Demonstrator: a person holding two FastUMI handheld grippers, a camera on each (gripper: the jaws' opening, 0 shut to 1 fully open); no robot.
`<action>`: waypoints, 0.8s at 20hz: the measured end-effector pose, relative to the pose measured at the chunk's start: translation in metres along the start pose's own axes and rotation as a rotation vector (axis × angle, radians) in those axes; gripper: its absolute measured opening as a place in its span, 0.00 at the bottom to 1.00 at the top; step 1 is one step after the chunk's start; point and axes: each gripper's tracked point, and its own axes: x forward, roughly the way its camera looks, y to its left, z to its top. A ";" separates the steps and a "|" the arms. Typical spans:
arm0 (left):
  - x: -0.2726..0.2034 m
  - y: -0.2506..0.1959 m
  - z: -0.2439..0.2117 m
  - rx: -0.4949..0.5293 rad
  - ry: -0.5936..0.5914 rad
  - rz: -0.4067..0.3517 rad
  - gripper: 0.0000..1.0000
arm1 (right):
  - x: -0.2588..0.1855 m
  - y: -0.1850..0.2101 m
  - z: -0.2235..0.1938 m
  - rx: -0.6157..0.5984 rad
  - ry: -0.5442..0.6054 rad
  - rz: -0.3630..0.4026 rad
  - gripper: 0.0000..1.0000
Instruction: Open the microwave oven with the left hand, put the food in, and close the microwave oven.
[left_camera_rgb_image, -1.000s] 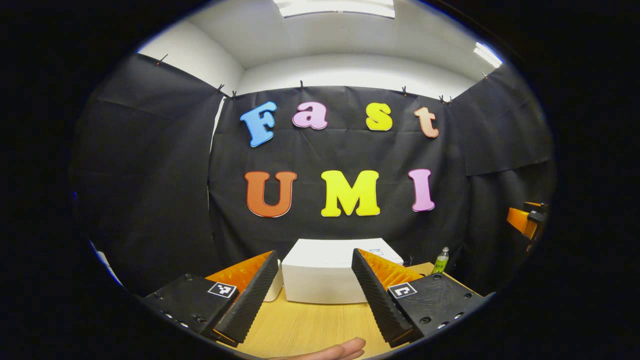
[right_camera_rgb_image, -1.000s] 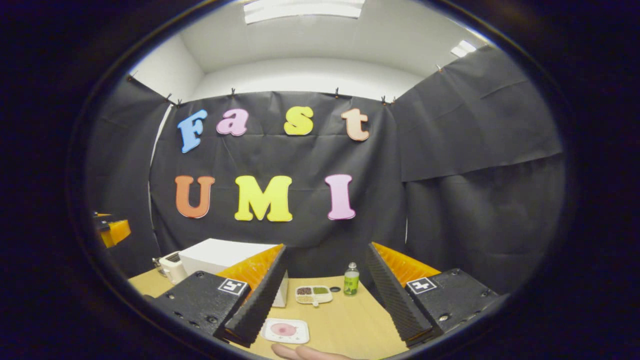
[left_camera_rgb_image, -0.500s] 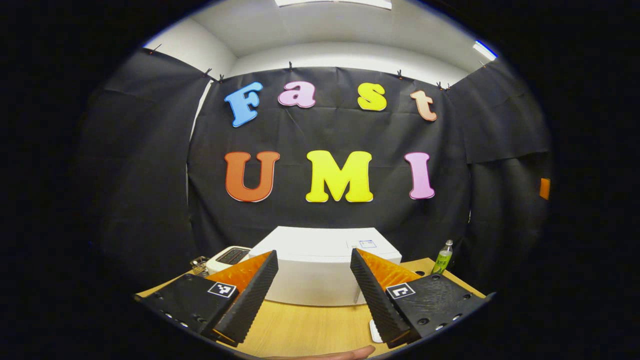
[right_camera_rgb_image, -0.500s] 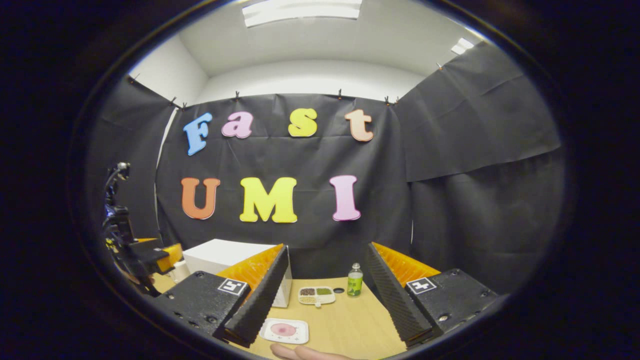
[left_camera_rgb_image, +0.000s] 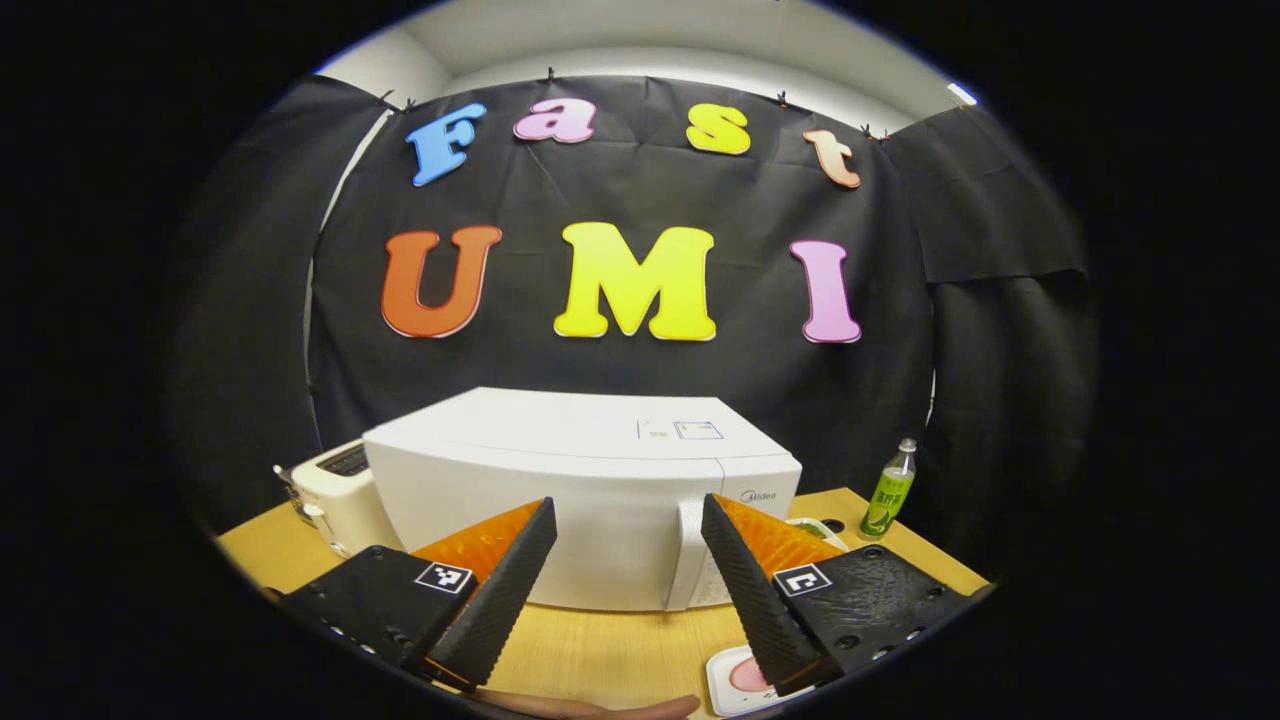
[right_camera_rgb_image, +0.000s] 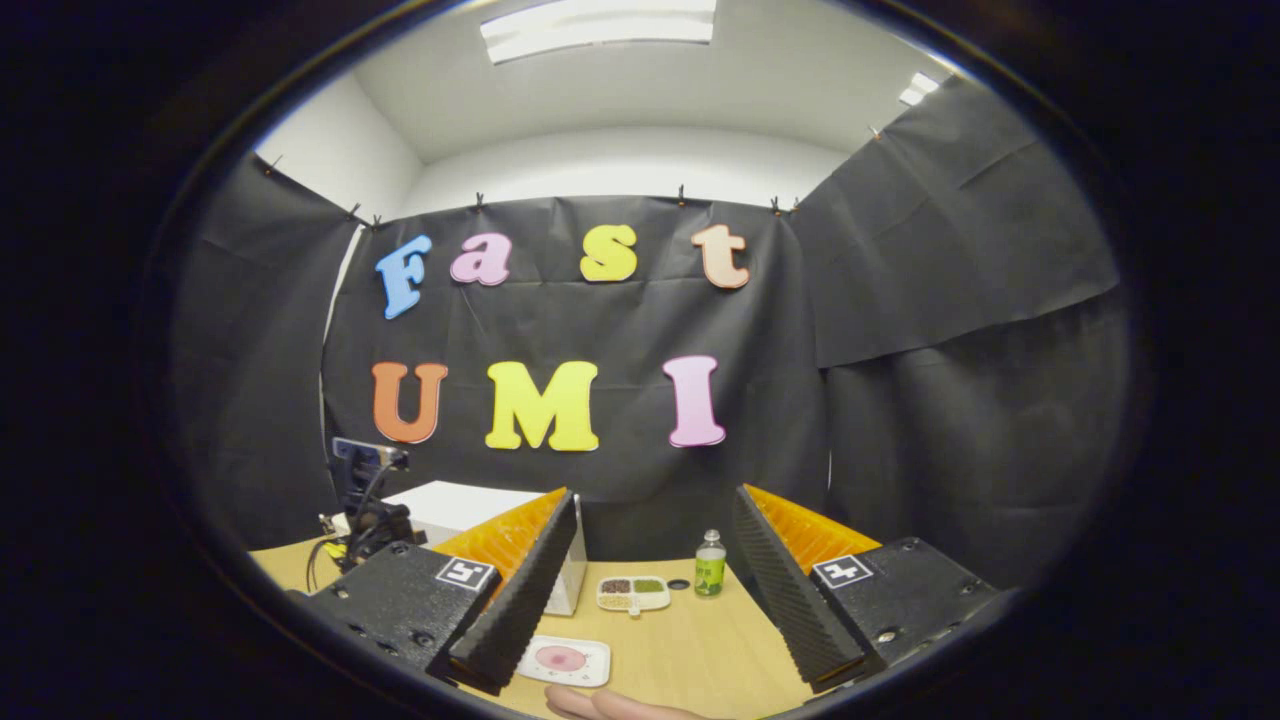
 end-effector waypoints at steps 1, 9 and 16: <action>0.010 -0.003 -0.010 -0.001 0.010 -0.010 0.93 | 0.002 -0.003 -0.003 -0.002 0.001 0.000 0.92; 0.070 -0.019 -0.073 0.082 0.072 0.013 0.85 | 0.019 -0.012 -0.044 -0.001 0.061 0.010 0.92; 0.081 -0.029 -0.081 0.064 0.044 0.041 0.73 | 0.037 -0.028 -0.074 0.030 0.116 -0.009 1.00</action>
